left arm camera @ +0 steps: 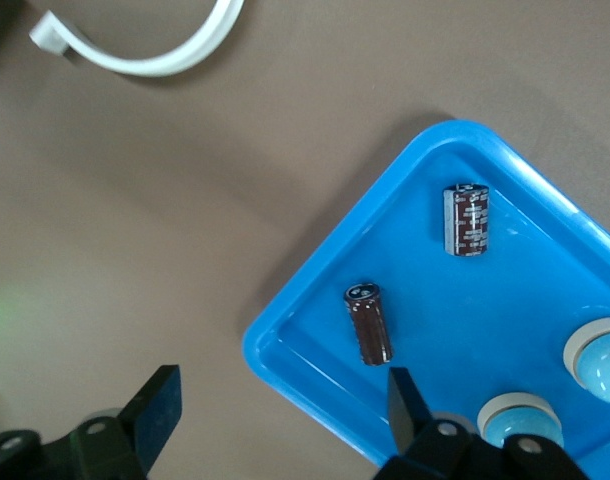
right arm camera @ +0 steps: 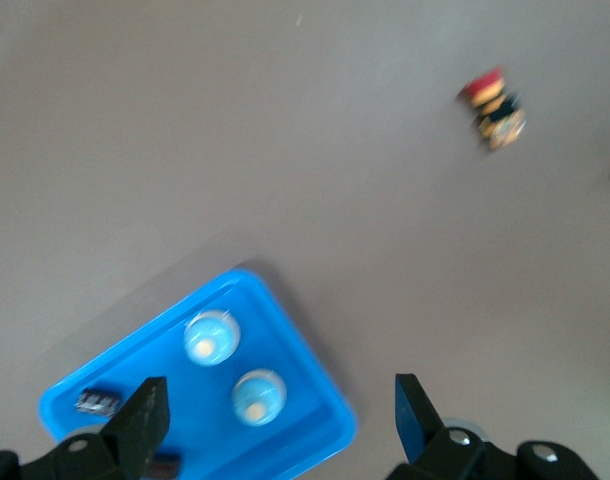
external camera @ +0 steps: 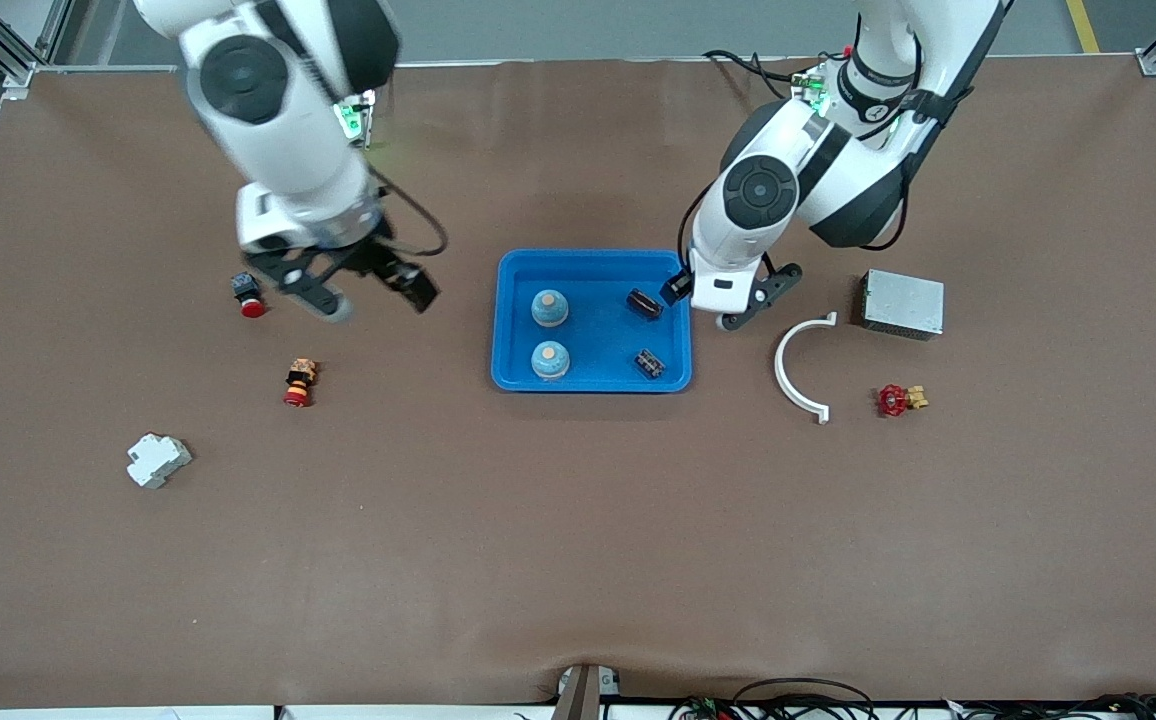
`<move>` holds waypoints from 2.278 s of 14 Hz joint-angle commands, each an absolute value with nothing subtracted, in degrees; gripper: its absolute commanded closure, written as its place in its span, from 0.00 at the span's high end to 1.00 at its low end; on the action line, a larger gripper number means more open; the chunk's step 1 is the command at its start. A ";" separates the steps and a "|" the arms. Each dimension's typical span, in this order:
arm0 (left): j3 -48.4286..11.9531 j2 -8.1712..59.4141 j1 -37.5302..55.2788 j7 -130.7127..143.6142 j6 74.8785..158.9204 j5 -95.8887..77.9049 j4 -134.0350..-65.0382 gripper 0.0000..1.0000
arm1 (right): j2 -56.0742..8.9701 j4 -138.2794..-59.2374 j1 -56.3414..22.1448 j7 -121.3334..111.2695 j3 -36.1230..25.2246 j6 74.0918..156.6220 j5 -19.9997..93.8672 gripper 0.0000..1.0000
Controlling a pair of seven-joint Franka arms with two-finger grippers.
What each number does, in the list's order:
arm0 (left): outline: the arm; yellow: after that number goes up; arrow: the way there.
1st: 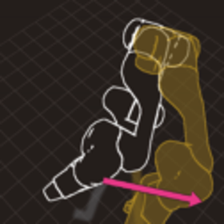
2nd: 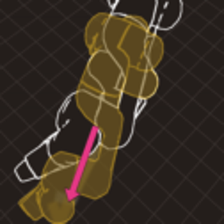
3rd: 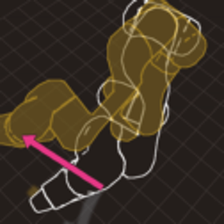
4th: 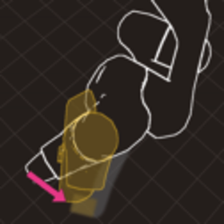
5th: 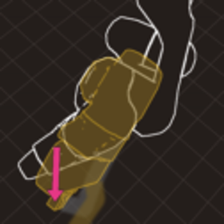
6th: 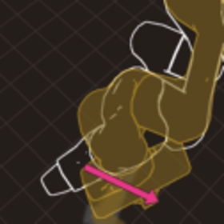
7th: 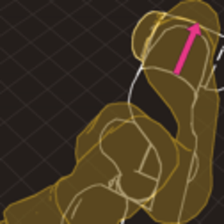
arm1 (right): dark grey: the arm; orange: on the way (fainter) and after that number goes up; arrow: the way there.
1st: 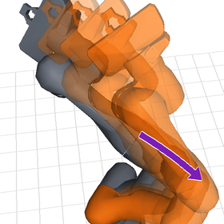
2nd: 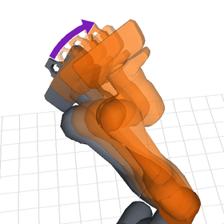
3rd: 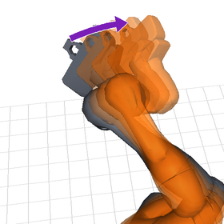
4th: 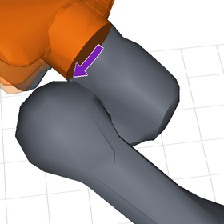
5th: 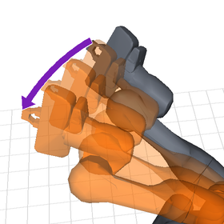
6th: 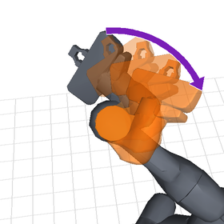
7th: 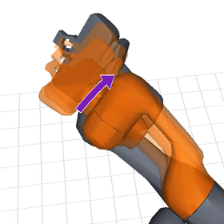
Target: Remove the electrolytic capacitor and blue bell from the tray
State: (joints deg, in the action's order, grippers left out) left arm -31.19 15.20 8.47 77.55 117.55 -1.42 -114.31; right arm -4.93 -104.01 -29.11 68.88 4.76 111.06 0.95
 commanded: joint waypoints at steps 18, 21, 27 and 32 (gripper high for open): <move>-30.85 29.79 13.27 102.03 142.21 7.38 -119.09 0.74 | -29.17 -111.71 -44.03 88.24 2.99 142.12 -4.13 1.00; -30.85 30.93 13.62 103.88 143.00 9.40 -119.09 0.74 | -31.20 -110.30 -44.12 88.33 2.99 142.12 -4.13 1.00; -30.67 32.78 14.59 106.87 143.09 12.83 -119.00 0.47 | -32.43 -110.39 -45.00 89.38 2.99 142.12 -4.13 1.00; -30.67 29.02 13.45 106.35 140.73 14.15 -118.04 0.00 | -32.52 -110.13 -45.88 91.49 3.08 142.21 -4.04 1.00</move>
State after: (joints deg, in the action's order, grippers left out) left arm -30.89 32.31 13.75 105.42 142.14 12.67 -118.09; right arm -31.88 -111.39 -45.33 89.23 3.00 142.52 -3.20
